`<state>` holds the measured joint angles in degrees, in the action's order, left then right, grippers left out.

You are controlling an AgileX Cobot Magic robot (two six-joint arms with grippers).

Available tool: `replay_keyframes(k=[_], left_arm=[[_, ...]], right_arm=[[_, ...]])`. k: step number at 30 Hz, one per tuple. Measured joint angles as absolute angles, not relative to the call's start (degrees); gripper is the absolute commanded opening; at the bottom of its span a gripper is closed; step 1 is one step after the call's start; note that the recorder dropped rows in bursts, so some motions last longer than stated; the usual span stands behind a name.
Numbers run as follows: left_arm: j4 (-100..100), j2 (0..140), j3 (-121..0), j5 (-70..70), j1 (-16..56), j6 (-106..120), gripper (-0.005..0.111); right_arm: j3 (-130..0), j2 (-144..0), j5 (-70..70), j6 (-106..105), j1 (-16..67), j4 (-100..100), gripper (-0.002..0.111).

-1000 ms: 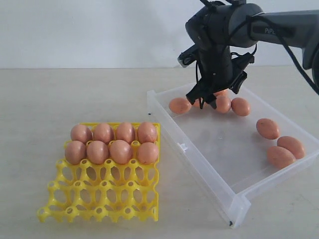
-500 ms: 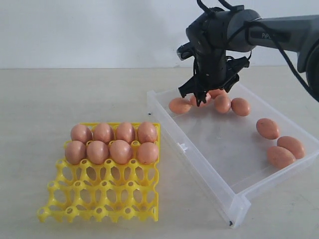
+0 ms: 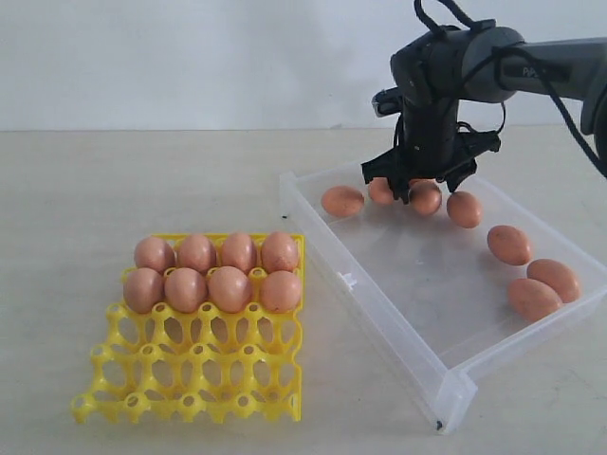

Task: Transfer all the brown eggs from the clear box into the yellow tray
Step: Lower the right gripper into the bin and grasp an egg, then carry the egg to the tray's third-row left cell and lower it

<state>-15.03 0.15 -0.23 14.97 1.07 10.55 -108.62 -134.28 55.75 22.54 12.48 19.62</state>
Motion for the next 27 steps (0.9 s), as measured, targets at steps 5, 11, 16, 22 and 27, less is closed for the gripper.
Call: replay_keyframes(k=[5, 11, 16, 22, 27], left_arm=[[-15.03, 0.15, -0.23, 14.97, 1.07, 10.55, 0.004], [-15.03, 0.15, -0.23, 14.97, 1.07, 10.55, 0.004], [-15.03, 0.15, -0.23, 14.97, 1.07, 10.55, 0.004], [-15.03, 0.15, -0.23, 14.97, 1.07, 10.55, 0.004], [-15.03, 0.15, -0.23, 14.97, 1.07, 10.55, 0.004]], right_arm=[[-108.62, -135.79, 55.62, 21.58, 12.26, 16.99, 0.029], [-108.62, -135.79, 55.62, 21.49, 12.26, 16.86, 0.0], [-108.62, -135.68, 55.62, 21.49, 12.26, 16.23, 0.0], [-108.52, -132.24, 55.65, 22.39, 15.03, 15.54, 0.0], [-108.52, -125.96, 52.13, 30.72, 22.94, 23.19, 0.0]])
